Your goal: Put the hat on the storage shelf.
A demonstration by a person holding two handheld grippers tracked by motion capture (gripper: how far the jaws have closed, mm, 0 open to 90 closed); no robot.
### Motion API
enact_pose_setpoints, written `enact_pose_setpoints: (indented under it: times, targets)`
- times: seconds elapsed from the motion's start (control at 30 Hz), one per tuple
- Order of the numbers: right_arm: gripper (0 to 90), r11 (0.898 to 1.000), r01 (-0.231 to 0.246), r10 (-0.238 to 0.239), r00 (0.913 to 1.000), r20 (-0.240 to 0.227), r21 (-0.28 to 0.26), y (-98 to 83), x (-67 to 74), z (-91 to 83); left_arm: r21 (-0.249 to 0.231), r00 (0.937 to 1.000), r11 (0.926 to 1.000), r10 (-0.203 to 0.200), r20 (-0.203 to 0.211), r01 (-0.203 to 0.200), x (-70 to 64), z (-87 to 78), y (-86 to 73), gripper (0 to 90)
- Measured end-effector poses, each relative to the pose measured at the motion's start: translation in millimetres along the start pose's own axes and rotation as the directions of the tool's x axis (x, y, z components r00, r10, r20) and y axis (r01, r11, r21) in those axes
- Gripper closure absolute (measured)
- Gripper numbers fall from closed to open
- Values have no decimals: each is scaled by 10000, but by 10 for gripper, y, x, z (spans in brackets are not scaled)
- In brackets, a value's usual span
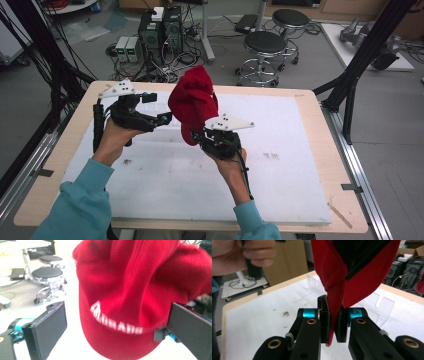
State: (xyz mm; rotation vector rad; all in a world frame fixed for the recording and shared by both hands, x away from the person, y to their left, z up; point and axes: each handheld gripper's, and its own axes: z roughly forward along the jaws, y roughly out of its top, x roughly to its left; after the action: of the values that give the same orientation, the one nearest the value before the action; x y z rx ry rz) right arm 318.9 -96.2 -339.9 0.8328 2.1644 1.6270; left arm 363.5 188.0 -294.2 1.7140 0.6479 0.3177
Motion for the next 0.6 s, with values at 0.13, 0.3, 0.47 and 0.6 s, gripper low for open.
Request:
enact_pose_setpoints:
  times: [0.13,0.3,0.47,0.6]
  targets:
    - [853,9999,121,-120,9997,233,-15,37,-22,55,252,9996,9997,19,-284,-12,45,-128,-170,32]
    - [853,9997,226,-219,9985,498,-125,112,-82,143,425,9970,9991,-32,-767,65,72,-308,-442,31]
    - [852,9997,173,-155,9960,875,-200,137,-163,219,584,9932,9979,-213,-1140,281,85,-472,-768,32]
    - [852,9996,48,-18,9937,1119,-269,135,-239,262,723,9893,9954,-526,-1363,629,112,-575,-1054,32]
